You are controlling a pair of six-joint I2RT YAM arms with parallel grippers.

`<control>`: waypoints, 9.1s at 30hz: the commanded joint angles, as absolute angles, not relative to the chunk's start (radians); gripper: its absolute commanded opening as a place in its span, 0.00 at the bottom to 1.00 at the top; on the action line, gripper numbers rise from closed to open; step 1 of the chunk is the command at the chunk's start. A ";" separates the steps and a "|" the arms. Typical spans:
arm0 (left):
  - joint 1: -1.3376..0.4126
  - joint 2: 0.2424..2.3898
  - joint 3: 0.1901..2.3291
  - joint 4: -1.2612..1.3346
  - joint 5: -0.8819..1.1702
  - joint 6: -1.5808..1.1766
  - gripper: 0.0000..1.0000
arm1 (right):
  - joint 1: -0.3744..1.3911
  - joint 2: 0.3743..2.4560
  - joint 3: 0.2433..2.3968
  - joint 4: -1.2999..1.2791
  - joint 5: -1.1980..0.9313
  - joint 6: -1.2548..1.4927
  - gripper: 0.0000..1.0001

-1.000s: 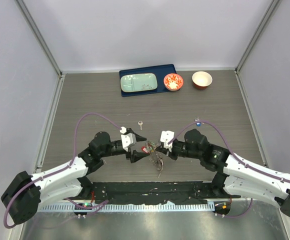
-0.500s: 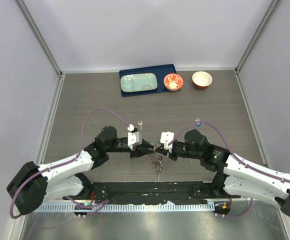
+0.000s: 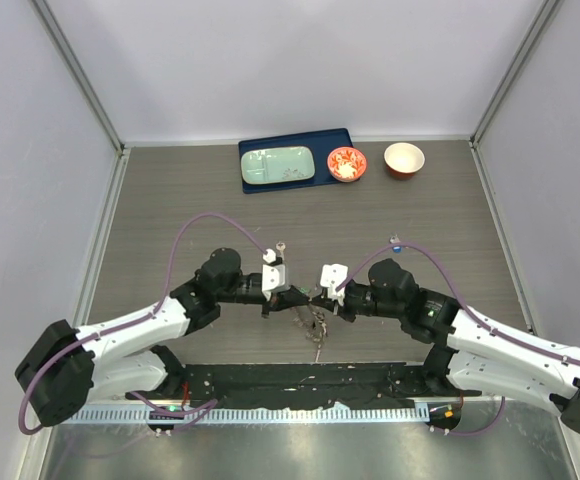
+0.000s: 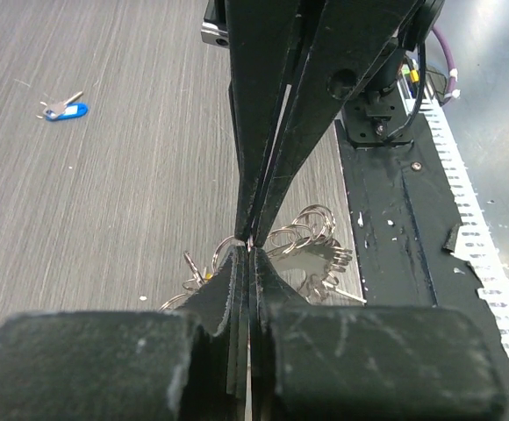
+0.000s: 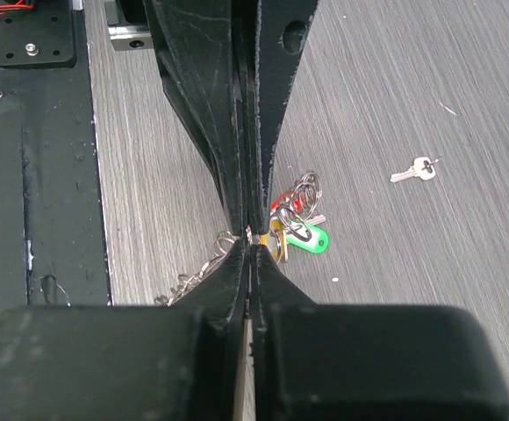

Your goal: Put the keys on the keyring

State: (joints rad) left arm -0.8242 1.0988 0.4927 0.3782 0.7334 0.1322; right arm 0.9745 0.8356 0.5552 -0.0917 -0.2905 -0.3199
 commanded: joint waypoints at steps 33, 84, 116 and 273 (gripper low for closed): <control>-0.894 0.890 0.446 0.289 0.531 0.396 0.00 | 0.983 0.891 0.629 -0.083 -0.311 -0.330 0.50; -0.917 0.838 0.580 0.024 0.459 0.216 0.00 | 0.976 1.002 0.522 0.242 -0.459 -0.301 0.01; -0.818 0.762 0.160 0.719 0.472 -0.072 0.35 | 0.939 0.942 0.476 0.307 -0.459 -0.242 0.01; -0.675 0.304 0.508 -0.354 0.319 0.350 0.00 | 0.836 1.527 0.692 0.664 -0.020 -0.110 0.01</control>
